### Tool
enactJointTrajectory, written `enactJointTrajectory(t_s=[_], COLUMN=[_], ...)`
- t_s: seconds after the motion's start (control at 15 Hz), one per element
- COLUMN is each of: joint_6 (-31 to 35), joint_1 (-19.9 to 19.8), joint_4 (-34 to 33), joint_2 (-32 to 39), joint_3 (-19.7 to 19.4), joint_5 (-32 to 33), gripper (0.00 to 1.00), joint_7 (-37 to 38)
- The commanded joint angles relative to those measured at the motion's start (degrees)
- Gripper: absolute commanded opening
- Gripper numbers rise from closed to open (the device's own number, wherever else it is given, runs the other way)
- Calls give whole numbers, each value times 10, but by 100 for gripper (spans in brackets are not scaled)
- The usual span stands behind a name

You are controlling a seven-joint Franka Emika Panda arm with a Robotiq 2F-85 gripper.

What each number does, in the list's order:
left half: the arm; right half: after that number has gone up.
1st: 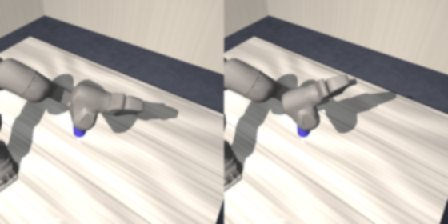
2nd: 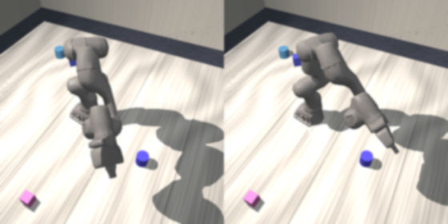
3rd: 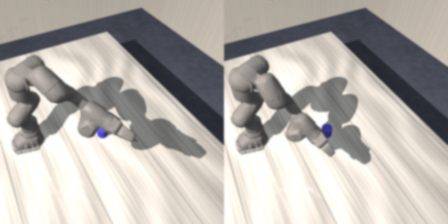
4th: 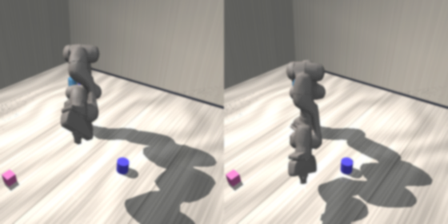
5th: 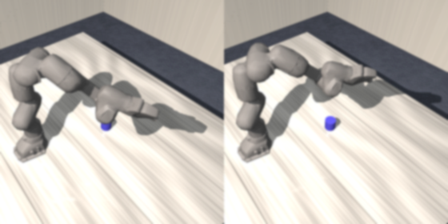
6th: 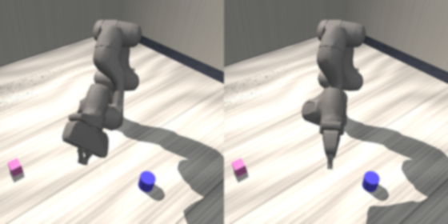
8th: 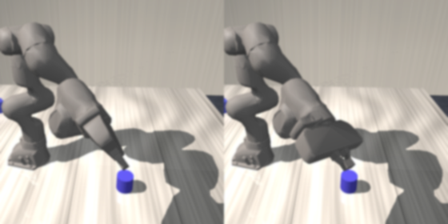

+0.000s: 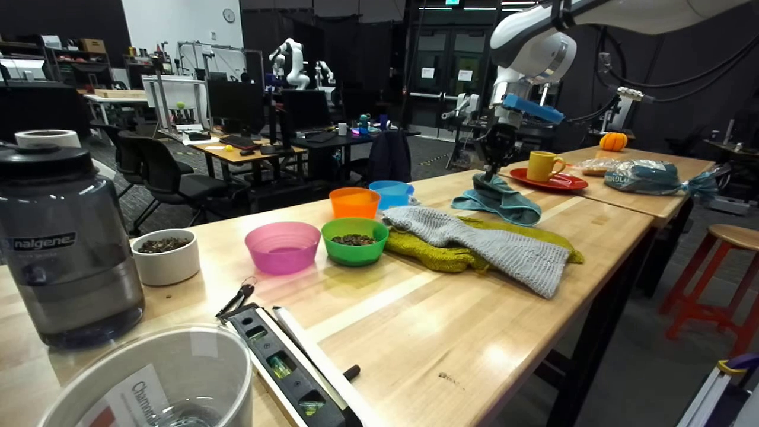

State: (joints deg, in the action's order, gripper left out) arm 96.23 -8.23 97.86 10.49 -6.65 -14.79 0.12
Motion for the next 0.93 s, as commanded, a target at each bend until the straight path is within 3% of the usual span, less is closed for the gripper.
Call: enactJointTrajectory(t_s=[0.0, 0.4, 0.47, 0.67, 0.87], joint_6=[-20, -11, -12, -6, 5], joint_1=[16, 40, 43, 49, 51], joint_4=[-16, -19, -20, -21, -20], joint_2=[17, 42, 46, 49, 44], joint_3=[13, 30, 32, 34, 32], joint_5=[23, 68, 72, 88, 113], gripper=[0, 4, 28, 34, 55], joint_7=[10, 17, 18, 19, 19])
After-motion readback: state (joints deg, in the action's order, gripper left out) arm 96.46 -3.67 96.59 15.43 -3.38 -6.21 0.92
